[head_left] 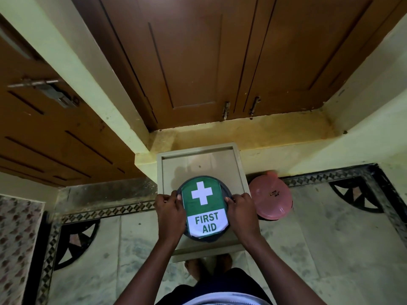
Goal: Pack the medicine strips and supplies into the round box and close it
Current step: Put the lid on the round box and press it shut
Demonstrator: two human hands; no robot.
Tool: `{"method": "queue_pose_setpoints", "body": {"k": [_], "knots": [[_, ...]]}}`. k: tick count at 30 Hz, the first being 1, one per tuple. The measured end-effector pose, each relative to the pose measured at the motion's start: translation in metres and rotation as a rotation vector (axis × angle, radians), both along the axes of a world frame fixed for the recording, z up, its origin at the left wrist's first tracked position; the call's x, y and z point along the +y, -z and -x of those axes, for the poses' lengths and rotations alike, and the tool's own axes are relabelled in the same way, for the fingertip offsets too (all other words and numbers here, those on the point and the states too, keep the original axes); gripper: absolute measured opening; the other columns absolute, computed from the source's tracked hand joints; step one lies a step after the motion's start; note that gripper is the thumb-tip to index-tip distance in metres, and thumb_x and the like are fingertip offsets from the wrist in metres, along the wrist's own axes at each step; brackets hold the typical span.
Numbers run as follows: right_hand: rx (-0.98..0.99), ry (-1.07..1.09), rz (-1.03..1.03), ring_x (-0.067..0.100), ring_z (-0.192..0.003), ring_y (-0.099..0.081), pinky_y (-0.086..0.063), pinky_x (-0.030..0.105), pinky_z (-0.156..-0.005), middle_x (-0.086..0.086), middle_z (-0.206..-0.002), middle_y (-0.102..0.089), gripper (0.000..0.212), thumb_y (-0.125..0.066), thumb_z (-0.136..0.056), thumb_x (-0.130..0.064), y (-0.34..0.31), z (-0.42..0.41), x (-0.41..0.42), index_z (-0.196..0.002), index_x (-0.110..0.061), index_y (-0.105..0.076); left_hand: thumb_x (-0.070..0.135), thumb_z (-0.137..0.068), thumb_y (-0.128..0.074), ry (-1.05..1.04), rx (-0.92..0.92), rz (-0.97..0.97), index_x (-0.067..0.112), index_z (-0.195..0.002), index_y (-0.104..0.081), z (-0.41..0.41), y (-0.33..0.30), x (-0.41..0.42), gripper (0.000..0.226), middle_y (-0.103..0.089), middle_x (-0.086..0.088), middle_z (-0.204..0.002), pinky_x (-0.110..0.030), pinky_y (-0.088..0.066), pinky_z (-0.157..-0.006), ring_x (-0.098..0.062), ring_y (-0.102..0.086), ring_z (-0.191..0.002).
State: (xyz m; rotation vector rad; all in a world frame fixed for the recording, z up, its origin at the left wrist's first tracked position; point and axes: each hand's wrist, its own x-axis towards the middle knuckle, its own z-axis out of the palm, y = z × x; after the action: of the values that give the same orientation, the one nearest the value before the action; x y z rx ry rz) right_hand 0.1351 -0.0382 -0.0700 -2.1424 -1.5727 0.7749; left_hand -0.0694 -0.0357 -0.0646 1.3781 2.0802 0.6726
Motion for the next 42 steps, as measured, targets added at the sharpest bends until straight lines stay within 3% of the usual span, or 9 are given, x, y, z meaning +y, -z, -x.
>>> {"method": "queue_pose_setpoints", "body": {"k": [7,14,18,23,26,30,33,36,42], "knots": [[-0.102,-0.064,0.104,0.04,-0.095,-0.064,-0.054,0.046,-0.08,0.017,-0.104,-0.064,0.059,-0.024,-0.106,-0.053,-0.007,0.016,0.037,-0.106,-0.007,-0.06,0.042,-0.108,-0.026,0.061,0.036,-0.005,0.029,-0.138,-0.051,0.003,0.006,-0.007,0.041,-0.051,-0.005,-0.103,-0.036,-0.049,-0.08,-0.023,-0.056,-0.094],[-0.111,-0.064,0.093,0.036,-0.083,-0.066,-0.054,0.045,-0.074,0.01,-0.09,-0.07,0.059,-0.019,-0.102,-0.062,0.001,0.01,0.042,-0.088,-0.017,-0.056,0.033,-0.11,-0.027,0.1,0.097,-0.016,0.017,-0.12,-0.062,0.004,0.007,-0.003,0.039,-0.053,-0.001,-0.099,-0.03,-0.042,-0.073,-0.02,-0.056,-0.085],[-0.1,-0.055,0.09,0.034,-0.077,-0.065,-0.054,0.042,-0.072,0.008,-0.082,-0.071,0.063,-0.021,-0.099,-0.067,0.003,0.008,0.045,-0.08,-0.02,-0.057,0.037,-0.104,-0.024,0.114,0.125,0.071,0.019,-0.112,-0.06,0.005,0.009,0.002,0.041,-0.056,-0.003,-0.101,-0.042,-0.054,-0.078,-0.027,-0.061,-0.092],[-0.125,-0.049,0.09,0.036,-0.077,-0.067,-0.055,0.042,-0.071,0.009,-0.082,-0.071,0.062,-0.023,-0.101,-0.063,-0.001,0.01,0.045,-0.079,-0.017,-0.058,0.021,-0.104,-0.038,0.101,0.12,0.117,0.017,-0.118,-0.059,0.003,0.008,0.004,0.025,-0.058,-0.005,-0.105,-0.041,-0.054,-0.076,-0.031,-0.063,-0.096],[-0.14,-0.049,0.106,0.034,-0.081,-0.066,-0.051,0.04,-0.068,0.009,-0.087,-0.069,0.06,-0.024,-0.101,-0.064,-0.001,0.01,0.04,-0.086,-0.016,-0.057,0.033,-0.108,-0.031,0.075,0.078,0.127,0.022,-0.129,-0.054,0.001,0.004,-0.001,0.033,-0.056,-0.005,-0.111,-0.04,-0.052,-0.081,-0.031,-0.063,-0.1],[0.121,-0.029,0.128,0.025,-0.077,-0.065,-0.049,0.039,-0.062,0.005,-0.083,-0.068,0.057,-0.038,-0.097,-0.071,0.003,-0.006,0.02,-0.091,-0.017,-0.057,0.051,-0.106,-0.036,-0.003,-0.047,0.139,0.019,-0.146,-0.047,0.007,0.002,-0.02,0.053,-0.056,-0.01,-0.133,-0.041,-0.048,-0.097,-0.03,-0.058,-0.12],[0.456,0.063,0.194,0.027,-0.071,-0.072,-0.061,0.044,-0.064,0.012,-0.082,-0.07,0.034,-0.069,-0.094,-0.048,0.002,-0.027,-0.004,-0.107,-0.017,-0.067,0.049,-0.093,-0.067,-0.082,-0.243,0.174,0.016,-0.141,-0.055,0.016,0.004,-0.039,0.059,-0.063,-0.008,-0.111,-0.04,-0.059,-0.08,-0.021,-0.067,-0.091],[0.762,0.146,0.313,0.041,-0.078,-0.076,-0.066,0.045,-0.067,0.025,-0.09,-0.068,0.036,-0.082,-0.086,-0.019,0.001,-0.037,-0.022,-0.118,-0.017,-0.065,0.031,-0.078,-0.087,-0.123,-0.513,0.257,0.026,-0.131,-0.056,0.021,0.004,-0.05,0.062,-0.069,-0.01,-0.098,-0.04,-0.065,-0.067,-0.024,-0.076,-0.076],[0.853,0.221,0.308,0.031,-0.083,-0.072,-0.065,0.046,-0.069,0.019,-0.087,-0.055,0.039,-0.083,-0.083,-0.005,0.003,-0.033,-0.03,-0.113,-0.009,-0.057,0.008,-0.087,-0.08,-0.136,-0.765,0.267,0.03,-0.132,-0.059,0.018,-0.004,-0.058,0.054,-0.064,-0.018,-0.102,-0.051,-0.065,-0.075,-0.035,-0.077,-0.086]]}}
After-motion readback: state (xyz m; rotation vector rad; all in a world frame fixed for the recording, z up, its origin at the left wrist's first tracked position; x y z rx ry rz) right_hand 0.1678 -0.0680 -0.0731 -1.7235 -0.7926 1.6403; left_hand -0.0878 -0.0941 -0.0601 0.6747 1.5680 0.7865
